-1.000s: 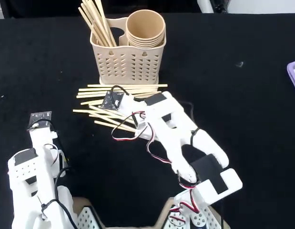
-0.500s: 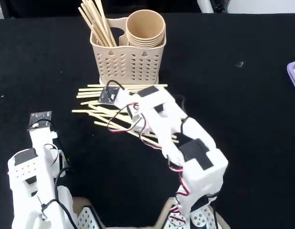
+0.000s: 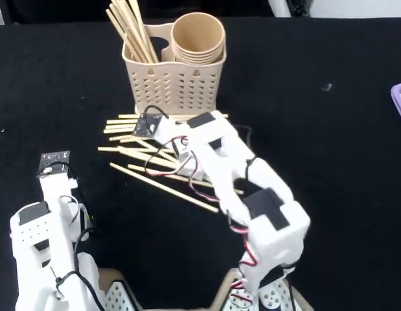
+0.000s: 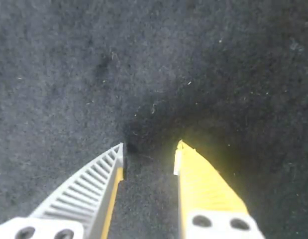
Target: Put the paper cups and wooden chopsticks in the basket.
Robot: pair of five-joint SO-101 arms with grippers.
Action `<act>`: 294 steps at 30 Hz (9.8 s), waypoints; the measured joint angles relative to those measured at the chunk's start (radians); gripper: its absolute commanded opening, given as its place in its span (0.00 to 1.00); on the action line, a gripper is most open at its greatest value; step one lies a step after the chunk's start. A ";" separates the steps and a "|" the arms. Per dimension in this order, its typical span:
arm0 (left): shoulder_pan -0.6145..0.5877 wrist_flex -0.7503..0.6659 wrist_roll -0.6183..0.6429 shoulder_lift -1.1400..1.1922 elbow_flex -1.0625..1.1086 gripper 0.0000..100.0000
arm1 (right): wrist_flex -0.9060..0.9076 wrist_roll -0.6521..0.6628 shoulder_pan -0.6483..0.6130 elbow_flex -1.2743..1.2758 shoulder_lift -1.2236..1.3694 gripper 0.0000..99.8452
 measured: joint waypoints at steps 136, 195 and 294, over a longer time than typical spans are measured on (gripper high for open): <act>0.000 0.000 0.000 0.000 0.000 0.17 | 0.002 -0.213 -0.287 0.219 -0.193 0.01; 0.000 0.000 0.000 0.000 0.000 0.17 | -1.155 -0.664 -0.015 -0.140 -0.129 0.01; 0.000 -0.003 0.000 -0.002 0.014 0.17 | 0.021 -0.292 -0.037 0.221 -0.554 0.01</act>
